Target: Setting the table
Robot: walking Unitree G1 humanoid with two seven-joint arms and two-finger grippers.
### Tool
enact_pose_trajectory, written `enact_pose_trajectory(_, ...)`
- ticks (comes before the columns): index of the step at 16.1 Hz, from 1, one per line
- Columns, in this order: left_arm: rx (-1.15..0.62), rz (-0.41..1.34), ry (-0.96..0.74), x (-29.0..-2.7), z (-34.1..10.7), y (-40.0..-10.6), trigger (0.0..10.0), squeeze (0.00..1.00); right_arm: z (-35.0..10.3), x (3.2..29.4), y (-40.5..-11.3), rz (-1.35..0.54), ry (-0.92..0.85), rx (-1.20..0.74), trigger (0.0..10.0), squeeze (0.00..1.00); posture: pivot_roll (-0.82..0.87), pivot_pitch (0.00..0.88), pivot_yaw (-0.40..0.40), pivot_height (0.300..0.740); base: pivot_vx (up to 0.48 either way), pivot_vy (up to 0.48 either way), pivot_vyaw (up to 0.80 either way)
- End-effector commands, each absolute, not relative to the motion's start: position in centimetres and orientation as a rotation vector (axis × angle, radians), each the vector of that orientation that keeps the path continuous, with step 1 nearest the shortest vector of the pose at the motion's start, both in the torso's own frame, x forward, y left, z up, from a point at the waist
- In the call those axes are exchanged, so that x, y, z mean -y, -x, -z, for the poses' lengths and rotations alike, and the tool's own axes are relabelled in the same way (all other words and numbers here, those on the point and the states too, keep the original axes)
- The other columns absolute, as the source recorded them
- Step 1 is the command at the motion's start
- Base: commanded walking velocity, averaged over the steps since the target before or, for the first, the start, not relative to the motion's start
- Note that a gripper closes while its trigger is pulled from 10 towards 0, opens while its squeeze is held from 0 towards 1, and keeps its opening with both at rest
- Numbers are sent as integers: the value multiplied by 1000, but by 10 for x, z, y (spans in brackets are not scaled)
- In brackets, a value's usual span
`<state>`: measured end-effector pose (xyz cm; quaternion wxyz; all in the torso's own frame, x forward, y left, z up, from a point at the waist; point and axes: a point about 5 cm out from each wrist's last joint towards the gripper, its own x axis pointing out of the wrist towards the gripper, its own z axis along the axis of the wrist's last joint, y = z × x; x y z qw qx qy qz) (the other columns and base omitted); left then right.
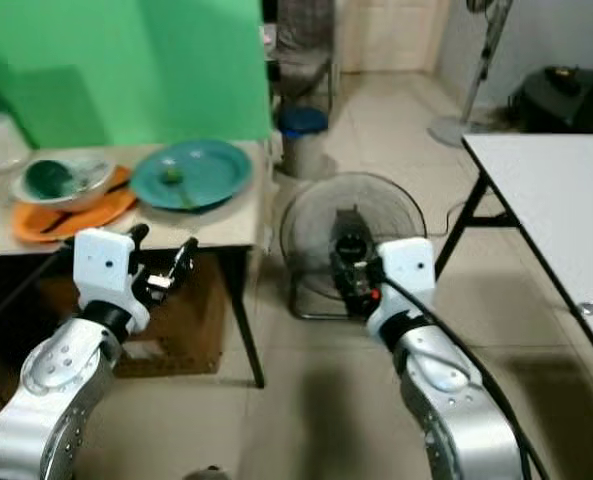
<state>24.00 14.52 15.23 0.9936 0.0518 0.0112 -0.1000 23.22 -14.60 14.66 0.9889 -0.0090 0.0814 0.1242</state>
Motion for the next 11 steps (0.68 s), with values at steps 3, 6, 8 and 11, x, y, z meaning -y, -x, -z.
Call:
enact_pose_trajectory(3,-37,141,-106,-157,-152,-241,10000,0,-153,138,-238,-292,59,-129,10000,0,106,0,20,740,0,0,0)
enact_pose_trajectory(6,-18,147,-142,-163,-158,-244,10000,0,-152,134,-241,-300,28,-127,10000,0,121,0,36,740,84,0,800)
enact_pose_trajectory(8,-7,145,-146,-166,-163,-245,10000,0,-151,131,-244,-299,13,-130,10000,0,131,0,33,740,289,0,800)
enact_pose_trajectory(11,-11,172,-164,-166,-163,-242,10000,0,-149,129,-247,-280,10,-139,10000,0,134,0,44,740,295,0,452)
